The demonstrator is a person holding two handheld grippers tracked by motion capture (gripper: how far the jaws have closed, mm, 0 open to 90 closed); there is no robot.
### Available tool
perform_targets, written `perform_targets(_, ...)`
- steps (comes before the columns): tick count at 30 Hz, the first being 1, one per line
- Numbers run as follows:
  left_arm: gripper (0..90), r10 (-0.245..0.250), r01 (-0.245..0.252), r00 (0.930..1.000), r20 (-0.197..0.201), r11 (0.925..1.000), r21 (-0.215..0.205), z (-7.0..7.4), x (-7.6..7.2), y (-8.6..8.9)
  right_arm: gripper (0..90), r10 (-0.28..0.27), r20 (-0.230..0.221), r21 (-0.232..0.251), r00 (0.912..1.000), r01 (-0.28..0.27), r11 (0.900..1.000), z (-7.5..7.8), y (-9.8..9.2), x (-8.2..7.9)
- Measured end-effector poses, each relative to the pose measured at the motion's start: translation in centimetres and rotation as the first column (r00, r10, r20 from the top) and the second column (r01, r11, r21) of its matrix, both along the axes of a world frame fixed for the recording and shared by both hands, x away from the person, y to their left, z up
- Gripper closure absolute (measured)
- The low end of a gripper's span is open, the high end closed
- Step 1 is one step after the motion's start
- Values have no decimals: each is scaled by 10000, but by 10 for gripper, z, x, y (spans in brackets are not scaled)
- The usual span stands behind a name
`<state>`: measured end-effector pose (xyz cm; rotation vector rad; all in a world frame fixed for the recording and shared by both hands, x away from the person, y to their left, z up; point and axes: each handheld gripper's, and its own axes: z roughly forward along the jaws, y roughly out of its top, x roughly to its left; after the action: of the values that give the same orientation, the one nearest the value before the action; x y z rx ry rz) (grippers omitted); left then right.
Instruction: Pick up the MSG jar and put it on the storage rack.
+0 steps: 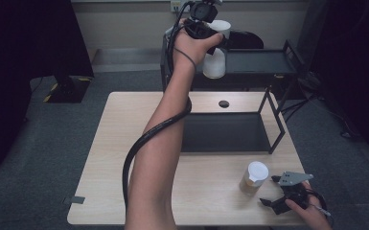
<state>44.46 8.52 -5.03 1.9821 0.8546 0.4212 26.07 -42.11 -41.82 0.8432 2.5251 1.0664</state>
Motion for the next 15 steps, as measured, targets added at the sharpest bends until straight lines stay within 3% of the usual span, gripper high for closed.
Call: perform_targets(15, 348, 354, -354, 9994, -32, 9993, 116, -1, 24, -8, 0, -12, -18, 10, 10000, 12, 10000, 0, 0, 0)
